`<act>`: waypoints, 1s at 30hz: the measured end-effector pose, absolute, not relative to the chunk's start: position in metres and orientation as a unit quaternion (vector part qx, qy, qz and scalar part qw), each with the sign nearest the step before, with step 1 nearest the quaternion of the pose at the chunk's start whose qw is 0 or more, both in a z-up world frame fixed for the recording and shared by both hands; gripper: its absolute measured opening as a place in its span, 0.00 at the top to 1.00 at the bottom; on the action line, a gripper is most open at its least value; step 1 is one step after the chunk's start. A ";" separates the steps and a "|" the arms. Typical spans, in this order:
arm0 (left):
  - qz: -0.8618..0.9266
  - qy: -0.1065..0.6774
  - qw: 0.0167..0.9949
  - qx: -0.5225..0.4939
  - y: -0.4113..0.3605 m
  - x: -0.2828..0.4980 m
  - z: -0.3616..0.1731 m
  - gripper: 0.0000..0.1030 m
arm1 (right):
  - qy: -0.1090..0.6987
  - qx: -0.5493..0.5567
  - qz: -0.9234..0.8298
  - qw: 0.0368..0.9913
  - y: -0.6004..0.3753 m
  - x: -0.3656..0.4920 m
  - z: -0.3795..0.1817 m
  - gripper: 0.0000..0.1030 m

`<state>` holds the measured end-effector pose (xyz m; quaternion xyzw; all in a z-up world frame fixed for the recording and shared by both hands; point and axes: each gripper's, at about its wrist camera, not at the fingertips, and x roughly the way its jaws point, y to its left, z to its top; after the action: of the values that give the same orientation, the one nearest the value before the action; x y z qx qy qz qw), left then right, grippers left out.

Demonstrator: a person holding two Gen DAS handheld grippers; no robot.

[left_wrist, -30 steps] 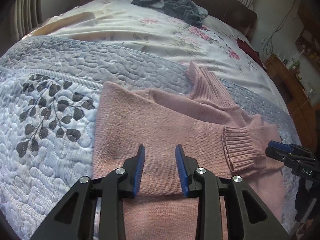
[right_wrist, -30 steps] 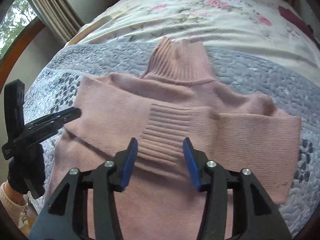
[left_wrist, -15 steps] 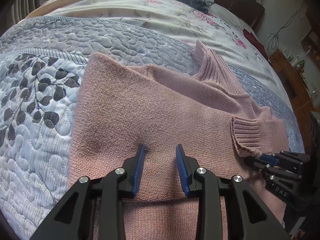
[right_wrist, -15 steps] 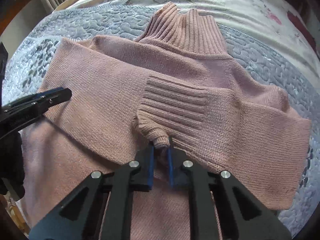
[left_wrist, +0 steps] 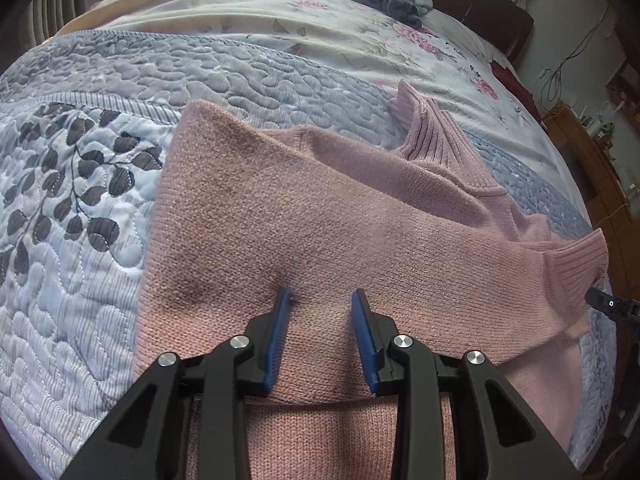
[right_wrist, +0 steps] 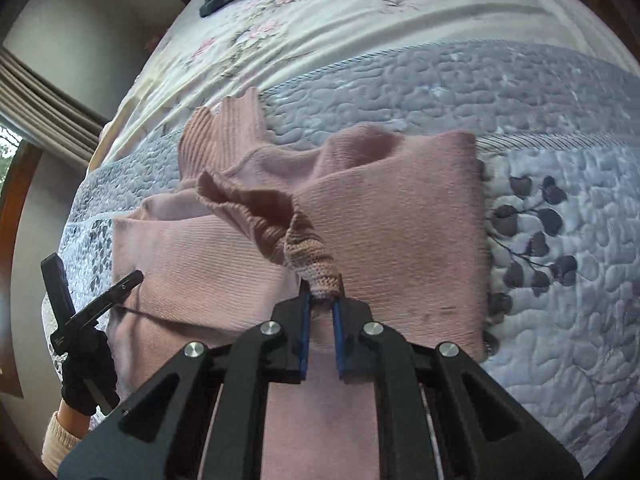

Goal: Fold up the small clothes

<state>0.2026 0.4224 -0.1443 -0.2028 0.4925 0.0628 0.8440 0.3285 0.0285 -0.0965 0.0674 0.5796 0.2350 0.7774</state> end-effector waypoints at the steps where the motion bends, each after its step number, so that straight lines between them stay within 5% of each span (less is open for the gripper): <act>1: 0.063 0.493 0.844 -0.200 0.422 0.203 -0.144 0.69 | 0.591 0.077 0.232 0.769 0.020 0.331 -0.104 0.89; 3: 0.063 0.494 0.845 -0.194 0.421 0.204 -0.145 0.68 | 0.612 0.079 0.221 0.755 0.011 0.330 -0.118 0.80; 9: 0.079 0.490 0.849 -0.184 0.406 0.205 -0.125 0.67 | 0.582 0.073 0.217 0.780 -0.002 0.321 -0.100 0.80; 13: 0.039 0.485 0.861 -0.148 0.372 0.216 -0.114 0.56 | 0.549 0.062 0.251 0.795 0.021 0.327 -0.076 0.68; 23: 0.012 0.504 0.850 -0.154 0.368 0.227 -0.147 0.56 | 0.592 0.025 0.231 0.772 0.033 0.341 -0.130 0.71; 30: 0.000 0.489 0.858 -0.157 0.374 0.234 -0.123 0.56 | 0.580 0.027 0.272 0.768 0.048 0.352 -0.101 0.66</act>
<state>0.2342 0.3741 -0.1232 -0.1570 0.4888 0.0003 0.8582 0.3519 0.0481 -0.1006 0.0275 0.5796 0.2722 0.7676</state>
